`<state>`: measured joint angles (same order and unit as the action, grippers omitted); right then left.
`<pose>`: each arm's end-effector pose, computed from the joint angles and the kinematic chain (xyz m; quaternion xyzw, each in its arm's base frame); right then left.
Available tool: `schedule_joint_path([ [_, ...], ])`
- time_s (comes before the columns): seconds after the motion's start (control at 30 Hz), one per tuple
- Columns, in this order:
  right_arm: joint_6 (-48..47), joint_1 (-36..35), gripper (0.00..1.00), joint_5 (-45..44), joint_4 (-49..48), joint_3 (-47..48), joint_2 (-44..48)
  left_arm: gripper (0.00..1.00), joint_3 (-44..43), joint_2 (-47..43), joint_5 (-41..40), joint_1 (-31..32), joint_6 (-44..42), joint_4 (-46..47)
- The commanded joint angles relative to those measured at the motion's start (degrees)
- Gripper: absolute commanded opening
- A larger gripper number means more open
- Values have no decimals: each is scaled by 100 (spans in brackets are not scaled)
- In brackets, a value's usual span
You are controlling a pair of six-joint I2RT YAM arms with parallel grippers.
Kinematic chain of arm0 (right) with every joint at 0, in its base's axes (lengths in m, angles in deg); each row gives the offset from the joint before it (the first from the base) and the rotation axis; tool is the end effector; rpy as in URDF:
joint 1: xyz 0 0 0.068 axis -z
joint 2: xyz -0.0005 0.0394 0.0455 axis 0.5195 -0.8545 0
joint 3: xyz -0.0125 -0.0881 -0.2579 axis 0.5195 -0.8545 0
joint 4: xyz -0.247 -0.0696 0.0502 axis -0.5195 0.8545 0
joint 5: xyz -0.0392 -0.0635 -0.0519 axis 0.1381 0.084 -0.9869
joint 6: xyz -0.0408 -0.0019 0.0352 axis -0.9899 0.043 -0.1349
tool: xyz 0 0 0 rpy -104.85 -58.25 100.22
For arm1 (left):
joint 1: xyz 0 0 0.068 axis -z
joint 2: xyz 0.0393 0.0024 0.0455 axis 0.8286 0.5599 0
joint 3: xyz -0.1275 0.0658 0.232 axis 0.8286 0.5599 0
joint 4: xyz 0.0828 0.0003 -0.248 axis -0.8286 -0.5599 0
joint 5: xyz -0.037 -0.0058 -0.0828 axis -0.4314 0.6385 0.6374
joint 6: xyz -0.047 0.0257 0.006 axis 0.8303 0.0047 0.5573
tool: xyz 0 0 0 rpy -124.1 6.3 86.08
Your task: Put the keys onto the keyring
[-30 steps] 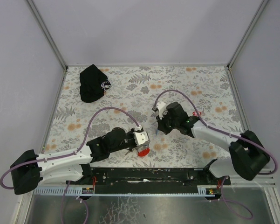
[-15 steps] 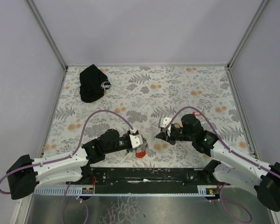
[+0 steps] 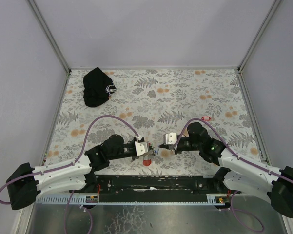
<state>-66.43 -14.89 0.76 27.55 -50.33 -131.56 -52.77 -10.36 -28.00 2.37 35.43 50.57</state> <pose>0.1288 0.1633 0.2328 -0.6177 0.5108 0.3140 0.5090 0.0971 -0.1757 0.2185 0.5742 0.5497 -0.2881 0.5340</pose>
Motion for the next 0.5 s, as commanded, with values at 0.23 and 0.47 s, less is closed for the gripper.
schedule_joint_path([
  [0.23, -355, -74, 0, 598, -444, -15, 138, 0, -96, 18, 286, -42, -98, 305],
  [0.47, -331, -83, 0, 683, -442, -18, 229, 0, -99, 18, 272, -46, -90, 295],
])
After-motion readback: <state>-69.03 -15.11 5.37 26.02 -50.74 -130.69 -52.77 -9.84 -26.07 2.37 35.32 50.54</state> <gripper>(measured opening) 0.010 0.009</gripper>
